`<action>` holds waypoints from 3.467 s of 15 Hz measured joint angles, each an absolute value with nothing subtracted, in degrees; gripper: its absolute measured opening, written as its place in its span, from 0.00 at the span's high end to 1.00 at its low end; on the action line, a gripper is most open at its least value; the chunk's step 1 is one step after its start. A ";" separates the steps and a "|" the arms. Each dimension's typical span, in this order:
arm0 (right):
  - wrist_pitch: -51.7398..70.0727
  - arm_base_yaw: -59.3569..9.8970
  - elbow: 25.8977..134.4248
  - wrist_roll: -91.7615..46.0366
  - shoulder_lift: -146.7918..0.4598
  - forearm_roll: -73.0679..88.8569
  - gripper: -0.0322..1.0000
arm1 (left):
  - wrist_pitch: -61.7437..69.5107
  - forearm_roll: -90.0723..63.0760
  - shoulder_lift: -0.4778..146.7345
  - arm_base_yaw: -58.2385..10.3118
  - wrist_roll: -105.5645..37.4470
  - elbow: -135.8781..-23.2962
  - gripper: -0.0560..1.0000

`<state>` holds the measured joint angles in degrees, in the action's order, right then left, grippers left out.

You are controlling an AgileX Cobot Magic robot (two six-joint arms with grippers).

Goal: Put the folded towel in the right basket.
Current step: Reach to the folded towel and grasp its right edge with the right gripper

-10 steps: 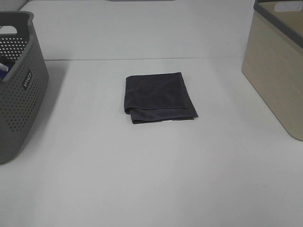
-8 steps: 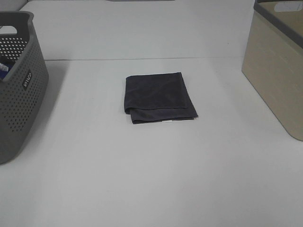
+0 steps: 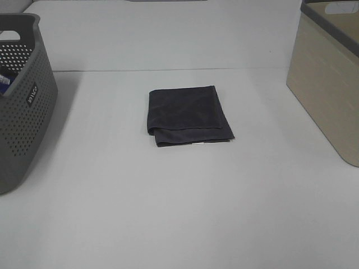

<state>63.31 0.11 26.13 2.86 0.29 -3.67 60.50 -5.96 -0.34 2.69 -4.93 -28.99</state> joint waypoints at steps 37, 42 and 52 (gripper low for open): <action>63.31 0.11 26.13 2.86 0.29 -3.67 0.04 | 60.50 -4.47 -0.34 2.69 -1.15 -28.99 0.01; 63.31 0.11 26.13 2.52 0.29 -3.55 0.04 | 60.50 -4.47 -0.34 2.69 -1.15 -28.99 0.01; 68.98 0.11 73.34 -7.10 -64.92 16.50 0.08 | 60.50 -4.47 -0.34 2.69 -1.15 -28.99 0.01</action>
<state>68.98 0.11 73.34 -7.10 -64.92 16.50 60.50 -4.47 -0.34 2.69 -1.15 -28.99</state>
